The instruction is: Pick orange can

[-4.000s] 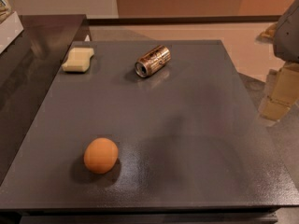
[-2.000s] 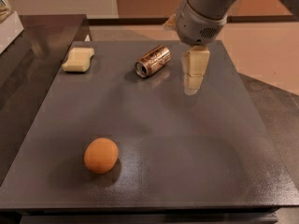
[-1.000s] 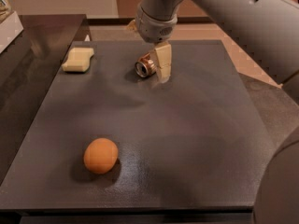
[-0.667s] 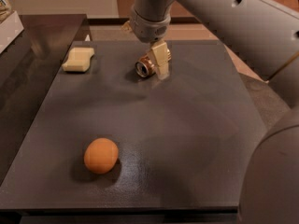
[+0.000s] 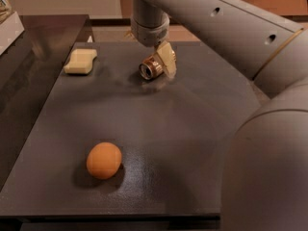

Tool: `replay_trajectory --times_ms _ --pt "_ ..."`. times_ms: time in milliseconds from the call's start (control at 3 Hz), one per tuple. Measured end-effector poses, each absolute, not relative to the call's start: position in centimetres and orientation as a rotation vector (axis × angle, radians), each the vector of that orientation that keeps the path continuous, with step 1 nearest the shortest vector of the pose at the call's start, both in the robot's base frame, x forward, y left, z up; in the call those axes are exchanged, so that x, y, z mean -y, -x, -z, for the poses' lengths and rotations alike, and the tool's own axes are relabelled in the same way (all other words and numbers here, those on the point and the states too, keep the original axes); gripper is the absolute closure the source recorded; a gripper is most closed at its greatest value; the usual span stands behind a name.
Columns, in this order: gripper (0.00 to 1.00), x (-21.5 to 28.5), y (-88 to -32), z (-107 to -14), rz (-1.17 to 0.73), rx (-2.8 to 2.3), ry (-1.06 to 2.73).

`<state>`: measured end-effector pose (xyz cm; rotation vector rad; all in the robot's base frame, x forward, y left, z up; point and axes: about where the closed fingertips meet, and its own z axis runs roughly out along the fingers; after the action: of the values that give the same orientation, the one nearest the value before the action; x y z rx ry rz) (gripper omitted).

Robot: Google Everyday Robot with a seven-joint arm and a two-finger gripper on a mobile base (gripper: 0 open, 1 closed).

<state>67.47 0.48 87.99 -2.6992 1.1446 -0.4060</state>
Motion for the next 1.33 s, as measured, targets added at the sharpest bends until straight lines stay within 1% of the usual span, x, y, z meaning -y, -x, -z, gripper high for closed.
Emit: replay_trajectory --times_ms 667,1000,1333 --pt "0.0 0.6 -69.7 -86.3 0.484 -1.092 2.815" --pt "0.18 1.0 -70.1 -85.6 0.485 -1.077 2.865" --pt "0.41 1.5 -70.3 -85.1 0.48 -1.07 2.902"
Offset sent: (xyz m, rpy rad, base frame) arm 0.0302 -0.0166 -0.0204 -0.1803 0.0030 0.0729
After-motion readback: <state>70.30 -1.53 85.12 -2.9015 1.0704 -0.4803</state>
